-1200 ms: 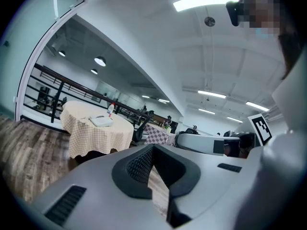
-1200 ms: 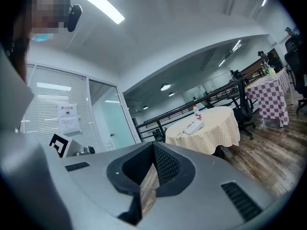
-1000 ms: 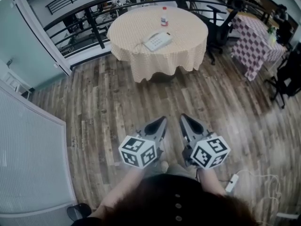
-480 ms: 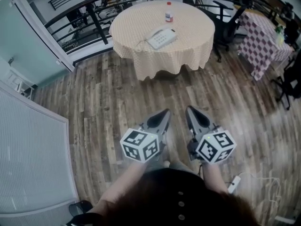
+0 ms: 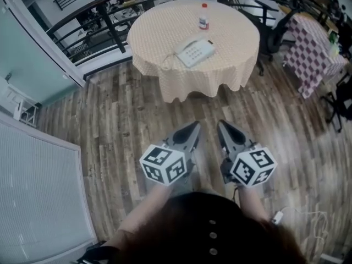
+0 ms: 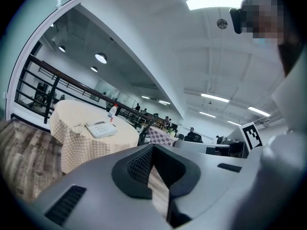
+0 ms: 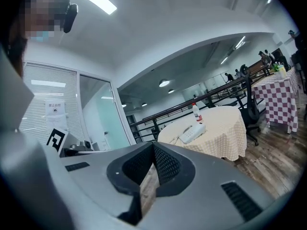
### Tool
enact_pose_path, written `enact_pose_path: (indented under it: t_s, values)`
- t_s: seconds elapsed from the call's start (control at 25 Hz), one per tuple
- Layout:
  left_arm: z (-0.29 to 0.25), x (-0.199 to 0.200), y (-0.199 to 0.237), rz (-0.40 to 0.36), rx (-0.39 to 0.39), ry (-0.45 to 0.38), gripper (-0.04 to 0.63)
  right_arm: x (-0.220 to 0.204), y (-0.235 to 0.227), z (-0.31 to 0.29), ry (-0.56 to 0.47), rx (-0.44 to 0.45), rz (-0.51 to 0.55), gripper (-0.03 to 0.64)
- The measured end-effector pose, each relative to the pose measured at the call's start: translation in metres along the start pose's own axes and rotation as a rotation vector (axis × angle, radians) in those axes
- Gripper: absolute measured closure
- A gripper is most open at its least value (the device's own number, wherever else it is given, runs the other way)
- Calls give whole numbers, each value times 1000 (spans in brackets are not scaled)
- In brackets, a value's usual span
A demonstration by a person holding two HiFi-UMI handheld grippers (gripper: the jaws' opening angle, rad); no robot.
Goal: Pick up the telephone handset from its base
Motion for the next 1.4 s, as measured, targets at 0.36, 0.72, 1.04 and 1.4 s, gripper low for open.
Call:
enact_pose_path:
  t_s: [0.36,0.72,1.04,1.4]
  values:
    - [-41,63,68,-23,14,36,588,25,-16,-90,-3,-18,-7,606]
    - [-68,103,113,-27,-30,56,588,34,-28,-147,-31,-91,-28,606]
    - [-77,107,139,-8,-21,99,588,38,-31,-174,-18,-99,-52,606]
    - [-102,113,159,8,0,117,588,38,-54,-203,-1,-87,-61,606]
Point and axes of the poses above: the fingertips, and each gripper's own axes: z backward along the fingers, y to its left, x out of its top, the point moved 9 cm from there along z, backward along the fingers, and after that the axes turned 13 degrees about z, right-handed, at the moved point
